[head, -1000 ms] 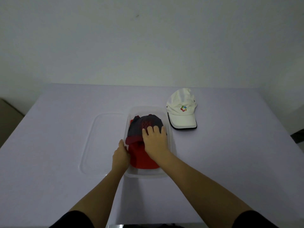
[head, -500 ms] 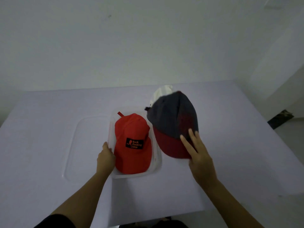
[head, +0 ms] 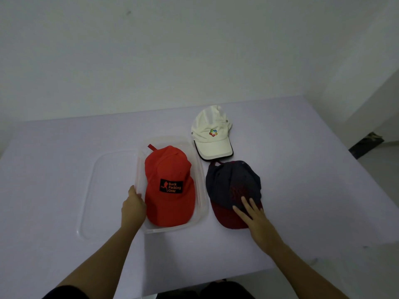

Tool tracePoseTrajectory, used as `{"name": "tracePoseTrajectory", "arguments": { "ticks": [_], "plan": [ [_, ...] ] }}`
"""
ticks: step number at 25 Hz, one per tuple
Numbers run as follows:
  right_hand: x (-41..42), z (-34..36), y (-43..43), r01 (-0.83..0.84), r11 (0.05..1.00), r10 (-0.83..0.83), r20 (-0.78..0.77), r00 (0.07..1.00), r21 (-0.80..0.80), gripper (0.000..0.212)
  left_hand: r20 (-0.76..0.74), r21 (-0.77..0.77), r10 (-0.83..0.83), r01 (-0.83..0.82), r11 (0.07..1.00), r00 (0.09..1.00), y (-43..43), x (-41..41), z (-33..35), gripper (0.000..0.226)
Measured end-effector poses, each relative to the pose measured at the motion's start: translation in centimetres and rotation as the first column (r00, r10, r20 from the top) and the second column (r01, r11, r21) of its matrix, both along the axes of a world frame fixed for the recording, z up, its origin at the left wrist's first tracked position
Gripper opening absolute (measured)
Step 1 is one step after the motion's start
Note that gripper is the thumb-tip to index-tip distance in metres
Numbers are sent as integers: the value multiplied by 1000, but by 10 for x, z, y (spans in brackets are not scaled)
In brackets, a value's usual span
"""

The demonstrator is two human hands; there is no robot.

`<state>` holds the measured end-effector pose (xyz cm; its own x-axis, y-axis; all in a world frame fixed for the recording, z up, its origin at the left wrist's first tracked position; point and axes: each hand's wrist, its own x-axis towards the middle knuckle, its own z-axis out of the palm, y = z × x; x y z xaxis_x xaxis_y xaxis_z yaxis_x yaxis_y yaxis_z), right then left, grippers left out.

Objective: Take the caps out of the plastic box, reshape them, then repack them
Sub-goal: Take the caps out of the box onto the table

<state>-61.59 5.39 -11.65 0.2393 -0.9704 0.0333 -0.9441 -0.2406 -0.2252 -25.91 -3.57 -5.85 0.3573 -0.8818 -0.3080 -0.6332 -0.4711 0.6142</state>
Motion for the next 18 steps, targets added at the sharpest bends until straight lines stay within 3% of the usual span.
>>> {"name": "tracePoseTrajectory", "arguments": {
  "ticks": [3,5,7,9,11,12,15,18],
  "plan": [
    [-1,14,-28,-67,992,66,8,998,111,122,5,1,-1,1,1000,1000,1,0,0,47],
    [3,25,-35,-85,982,90,-23,996,172,106,11,-3,-3,3,1000,1000,1,1,2,47],
    [18,41,-36,-28,976,19,44,999,217,89,4,-9,-4,4,1000,1000,1,0,3,47],
    [49,60,-45,-18,997,5,171,985,72,68,-9,-10,-1,1,1000,1000,1,-1,5,47],
    [91,77,-62,-104,993,117,250,961,-64,52,-13,0,3,-3,1000,1000,1,-2,6,47],
    [113,84,-71,-182,982,191,262,946,-58,50,-14,1,6,-6,1000,1000,1,-1,5,48],
    [170,91,-93,-323,908,301,121,946,267,74,-18,3,4,-4,1000,1000,1,1,7,47],
    [192,84,-109,-211,832,344,-178,922,513,106,-23,-2,1,-1,1000,1000,2,-1,10,47]
  ]
}}
